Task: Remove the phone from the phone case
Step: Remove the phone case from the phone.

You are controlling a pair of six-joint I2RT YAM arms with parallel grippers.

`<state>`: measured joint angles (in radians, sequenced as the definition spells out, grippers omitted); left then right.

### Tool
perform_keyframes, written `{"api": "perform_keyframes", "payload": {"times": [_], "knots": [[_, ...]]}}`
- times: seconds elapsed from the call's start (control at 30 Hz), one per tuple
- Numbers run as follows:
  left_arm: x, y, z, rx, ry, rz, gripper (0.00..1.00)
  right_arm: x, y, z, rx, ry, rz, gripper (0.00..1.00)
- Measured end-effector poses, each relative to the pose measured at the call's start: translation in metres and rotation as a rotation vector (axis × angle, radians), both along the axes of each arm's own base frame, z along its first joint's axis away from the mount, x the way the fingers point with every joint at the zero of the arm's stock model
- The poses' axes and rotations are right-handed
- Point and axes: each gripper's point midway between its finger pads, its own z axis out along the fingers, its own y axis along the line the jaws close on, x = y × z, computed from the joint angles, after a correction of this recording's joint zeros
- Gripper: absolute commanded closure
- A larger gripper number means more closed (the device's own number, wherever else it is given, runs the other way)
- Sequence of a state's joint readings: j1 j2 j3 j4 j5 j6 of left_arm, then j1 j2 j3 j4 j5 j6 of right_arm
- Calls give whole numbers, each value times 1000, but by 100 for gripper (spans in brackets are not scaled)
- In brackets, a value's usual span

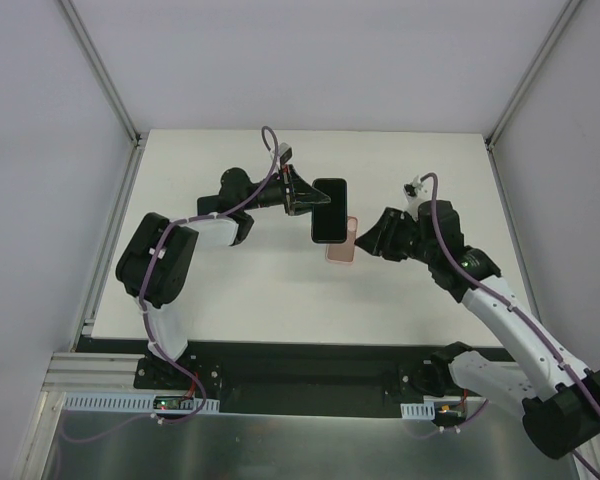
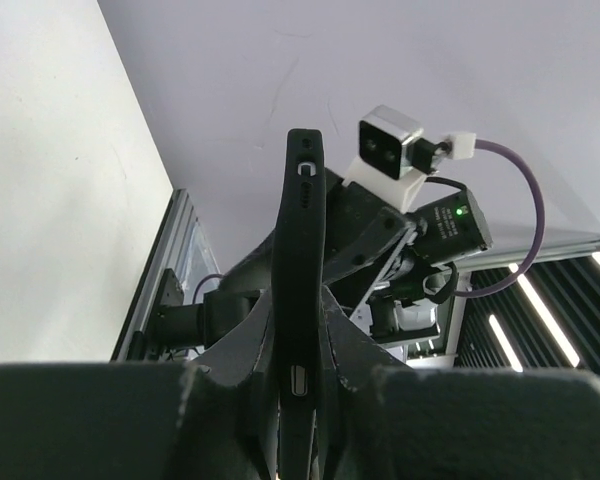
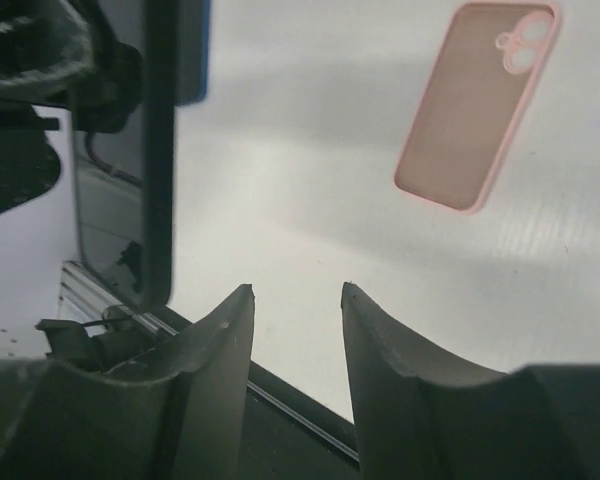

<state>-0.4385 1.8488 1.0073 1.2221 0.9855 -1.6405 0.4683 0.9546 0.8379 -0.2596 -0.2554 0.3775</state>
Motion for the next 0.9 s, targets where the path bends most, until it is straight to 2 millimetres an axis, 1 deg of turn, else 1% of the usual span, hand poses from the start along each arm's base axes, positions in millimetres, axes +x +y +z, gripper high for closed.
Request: {"api": "perform_keyframes", "payload": {"times": [0.1, 0.17, 0.23, 0.3, 0.37, 0.43, 0.5, 0.53, 0.57, 0.63, 0.7, 0.83, 0.9], "knots": [[-1, 0, 2, -2, -6, 0, 100, -6, -2, -18, -71, 43, 3, 59], [-1, 1, 4, -1, -10, 1, 100, -10, -3, -26, -107, 56, 9, 59], [-2, 1, 4, 3, -8, 2, 100, -13, -3, -28, -126, 55, 8, 59], [-2, 1, 3, 13, -10, 3, 100, -13, -4, -24, -137, 38, 0, 59], [-2, 1, 2, 29, -14, 7, 100, -13, -6, -11, -143, 1, -13, 58], [-3, 1, -2, 52, -18, 10, 100, -13, -6, 6, -138, -45, -17, 58], [-3, 2, -6, 83, -23, 16, 100, -13, -1, 29, -129, -101, -7, 57], [-4, 2, -9, 96, -24, 17, 100, -13, 1, 36, -125, -120, 1, 57], [-5, 2, -11, 108, -26, 18, 100, -13, 4, 43, -123, -137, 8, 57], [-5, 3, -14, 126, -28, 19, 100, -12, 10, 49, -128, -151, 24, 57], [-6, 3, -17, 137, -27, 19, 100, -10, 15, 43, -148, -138, 35, 57], [-6, 3, -21, 152, -25, 20, 100, -5, 18, 19, -216, -84, 36, 57], [-6, 4, -20, 155, -24, 20, 100, -2, 17, 12, -242, -65, 34, 57]]}}
